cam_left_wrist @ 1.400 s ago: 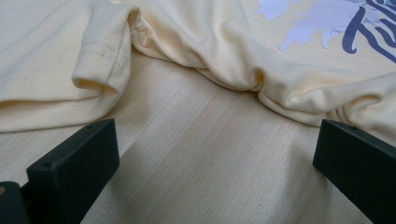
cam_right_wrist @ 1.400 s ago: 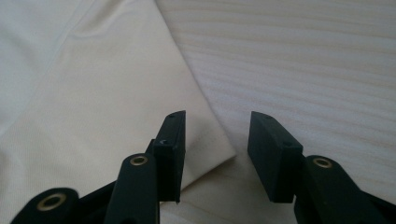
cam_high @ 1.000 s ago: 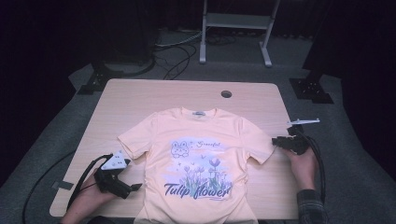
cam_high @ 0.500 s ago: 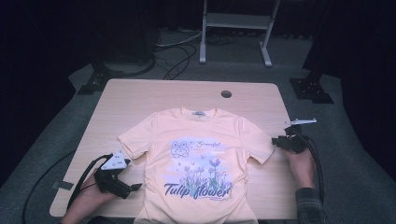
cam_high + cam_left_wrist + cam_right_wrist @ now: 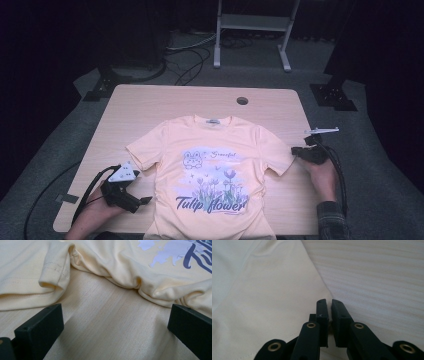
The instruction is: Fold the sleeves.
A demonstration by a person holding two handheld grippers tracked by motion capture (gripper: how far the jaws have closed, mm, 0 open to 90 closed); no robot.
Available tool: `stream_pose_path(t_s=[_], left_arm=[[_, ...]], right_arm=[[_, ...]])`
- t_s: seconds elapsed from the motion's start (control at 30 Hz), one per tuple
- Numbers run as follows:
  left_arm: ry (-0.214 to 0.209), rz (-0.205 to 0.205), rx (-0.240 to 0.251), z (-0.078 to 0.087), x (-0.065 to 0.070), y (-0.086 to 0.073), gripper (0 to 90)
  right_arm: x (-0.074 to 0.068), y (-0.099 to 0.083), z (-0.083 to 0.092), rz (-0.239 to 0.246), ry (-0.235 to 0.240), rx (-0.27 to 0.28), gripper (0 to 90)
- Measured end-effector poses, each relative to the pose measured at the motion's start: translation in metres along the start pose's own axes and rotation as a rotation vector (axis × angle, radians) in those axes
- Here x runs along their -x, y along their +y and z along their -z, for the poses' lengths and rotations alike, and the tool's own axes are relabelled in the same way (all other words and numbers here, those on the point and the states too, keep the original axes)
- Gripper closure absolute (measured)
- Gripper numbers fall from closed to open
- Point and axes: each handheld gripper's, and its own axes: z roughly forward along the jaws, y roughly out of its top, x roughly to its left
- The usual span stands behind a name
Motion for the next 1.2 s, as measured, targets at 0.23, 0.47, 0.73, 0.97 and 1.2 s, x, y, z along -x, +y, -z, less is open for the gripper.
stream_pose_path(t_s=[0.23, 0.47, 0.73, 0.97, 1.2], left_arm=[[0.0, 0.0, 0.0, 0.0, 0.0, 0.0, 0.0], [0.0, 0.0, 0.0, 0.0, 0.0, 0.0, 0.0], [0.001, 0.001, 0.0, 0.0, 0.0, 0.0, 0.0], [0.001, 0.001, 0.0, 0.0, 0.0, 0.0, 0.0], [0.001, 0.001, 0.0, 0.0, 0.0, 0.0, 0.0]], right_arm=[[-0.001, 0.0, 0.001, 0.005, 0.017, 0.005, 84.6], [-0.003, 0.002, 0.005, 0.014, 0.034, 0.027, 84.9], [-0.013, 0.007, 0.013, 0.043, 0.062, 0.072, 84.8], [-0.017, 0.013, 0.017, 0.056, 0.073, 0.087, 84.8], [-0.026, 0.022, 0.018, 0.098, 0.1, 0.114, 84.8]])
